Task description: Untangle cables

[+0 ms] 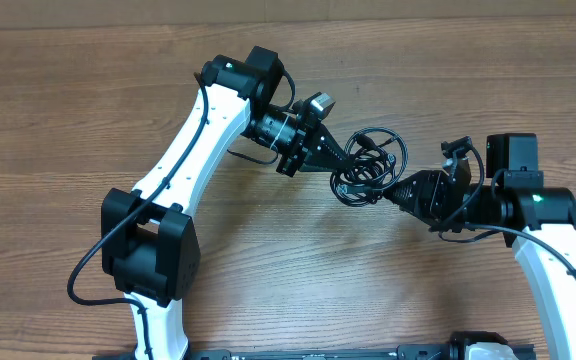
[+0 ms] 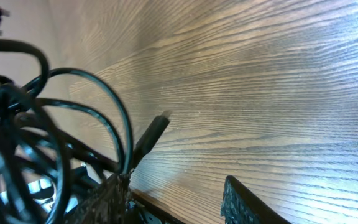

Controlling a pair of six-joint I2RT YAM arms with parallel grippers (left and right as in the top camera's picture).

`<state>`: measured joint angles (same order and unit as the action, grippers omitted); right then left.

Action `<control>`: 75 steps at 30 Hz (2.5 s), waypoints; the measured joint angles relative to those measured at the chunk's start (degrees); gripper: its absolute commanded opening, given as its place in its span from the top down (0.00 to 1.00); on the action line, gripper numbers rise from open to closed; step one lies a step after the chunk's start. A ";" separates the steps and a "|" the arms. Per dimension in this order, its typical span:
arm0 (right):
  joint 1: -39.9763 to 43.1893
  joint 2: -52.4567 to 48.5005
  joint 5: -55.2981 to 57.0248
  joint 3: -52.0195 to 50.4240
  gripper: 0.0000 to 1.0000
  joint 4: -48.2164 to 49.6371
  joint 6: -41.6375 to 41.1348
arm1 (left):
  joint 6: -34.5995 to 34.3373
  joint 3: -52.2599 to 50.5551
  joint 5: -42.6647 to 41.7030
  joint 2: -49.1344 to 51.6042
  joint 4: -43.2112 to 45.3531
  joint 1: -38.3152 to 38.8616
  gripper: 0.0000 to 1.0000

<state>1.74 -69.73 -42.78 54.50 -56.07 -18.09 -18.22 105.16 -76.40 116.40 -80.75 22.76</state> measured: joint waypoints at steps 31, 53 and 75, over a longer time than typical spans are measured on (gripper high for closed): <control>-10.10 -2.08 -2.69 0.00 0.80 6.60 -4.33 | 0.20 0.00 -8.90 0.00 4.42 -0.07 0.96; -10.47 -2.84 33.20 0.09 0.80 -1.55 -17.20 | 0.20 0.00 12.50 0.00 -1.97 -9.73 0.96; -10.45 -2.91 41.81 0.09 0.70 -2.40 -25.09 | -8.52 0.04 54.86 0.00 -5.88 -8.13 0.96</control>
<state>-8.71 -72.64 -0.97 54.59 -58.48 -43.18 -26.74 105.21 -21.54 116.40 -86.63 14.63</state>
